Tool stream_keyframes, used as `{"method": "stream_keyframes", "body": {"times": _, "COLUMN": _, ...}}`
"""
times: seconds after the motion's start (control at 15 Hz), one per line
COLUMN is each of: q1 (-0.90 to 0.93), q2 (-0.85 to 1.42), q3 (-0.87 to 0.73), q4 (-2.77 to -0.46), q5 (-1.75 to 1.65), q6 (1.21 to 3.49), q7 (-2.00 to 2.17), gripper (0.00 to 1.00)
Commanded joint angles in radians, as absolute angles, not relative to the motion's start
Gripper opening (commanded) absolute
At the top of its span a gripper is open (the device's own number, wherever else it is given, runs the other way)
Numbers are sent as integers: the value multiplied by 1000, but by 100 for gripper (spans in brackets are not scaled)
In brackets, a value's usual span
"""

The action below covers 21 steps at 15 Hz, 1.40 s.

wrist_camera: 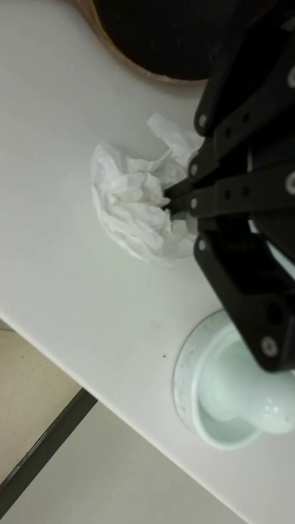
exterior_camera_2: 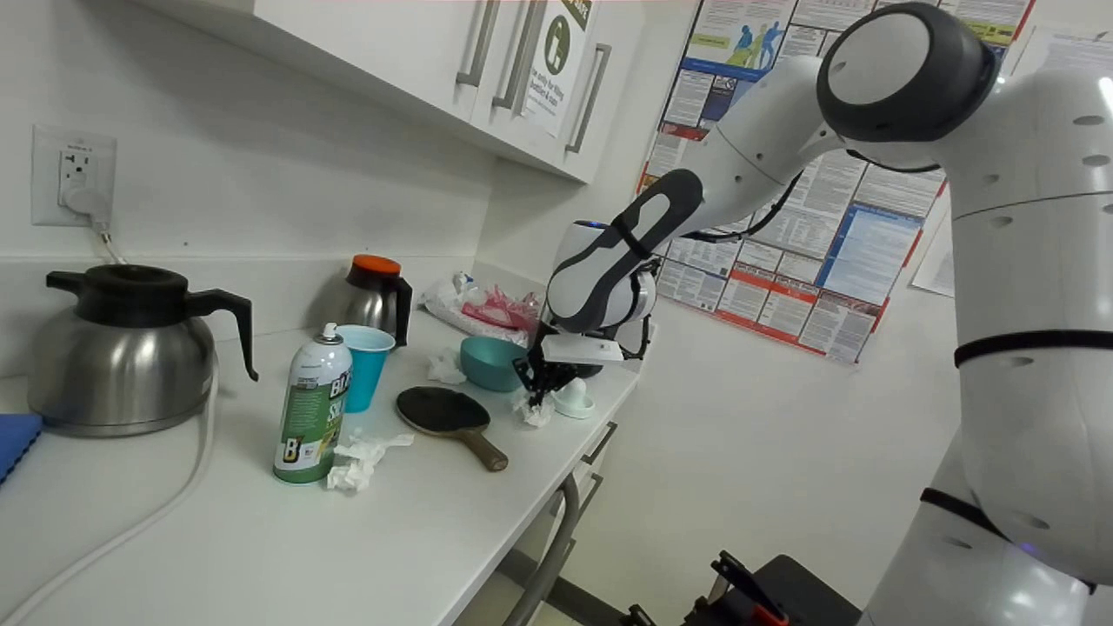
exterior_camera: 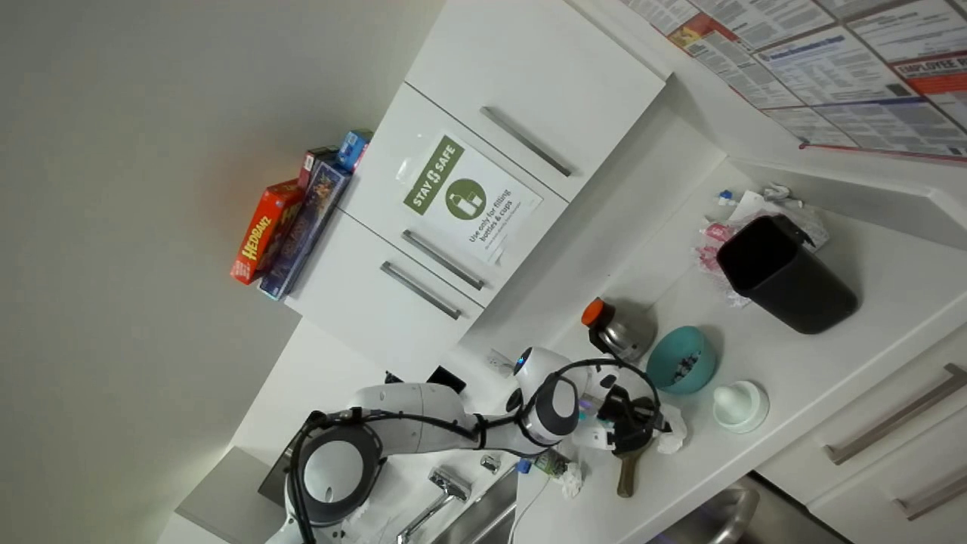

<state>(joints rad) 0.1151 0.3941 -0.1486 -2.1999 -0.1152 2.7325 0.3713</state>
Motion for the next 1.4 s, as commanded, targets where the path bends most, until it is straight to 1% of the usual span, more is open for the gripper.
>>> {"method": "stream_keyframes", "body": {"times": 0.0, "q1": 176, "q2": 208, "q3": -209, "q4": -2302, "q5": -191, "q6": 2635, "q7": 465, "gripper": 0}}
{"method": "stream_keyframes", "body": {"times": 0.2, "q1": 184, "q2": 72, "q3": -244, "q4": -2339, "q5": -356, "q6": 2547, "q7": 622, "gripper": 0}}
{"method": "stream_keyframes", "body": {"times": 0.4, "q1": 102, "q2": -22, "q3": -207, "q4": -2326, "q5": -475, "q6": 2512, "q7": 724, "gripper": 0}}
{"method": "stream_keyframes", "body": {"times": 0.6, "q1": 9, "q2": -49, "q3": -183, "q4": -2282, "q5": -564, "q6": 2543, "q7": 792, "gripper": 0}}
{"method": "stream_keyframes", "body": {"times": 1.0, "q1": -125, "q2": 22, "q3": -188, "q4": -2150, "q5": -635, "q6": 2603, "q7": 854, "gripper": 0}}
{"method": "stream_keyframes", "body": {"times": 1.33, "q1": -149, "q2": 142, "q3": -210, "q4": -1988, "q5": -604, "q6": 2598, "q7": 877, "gripper": 0}}
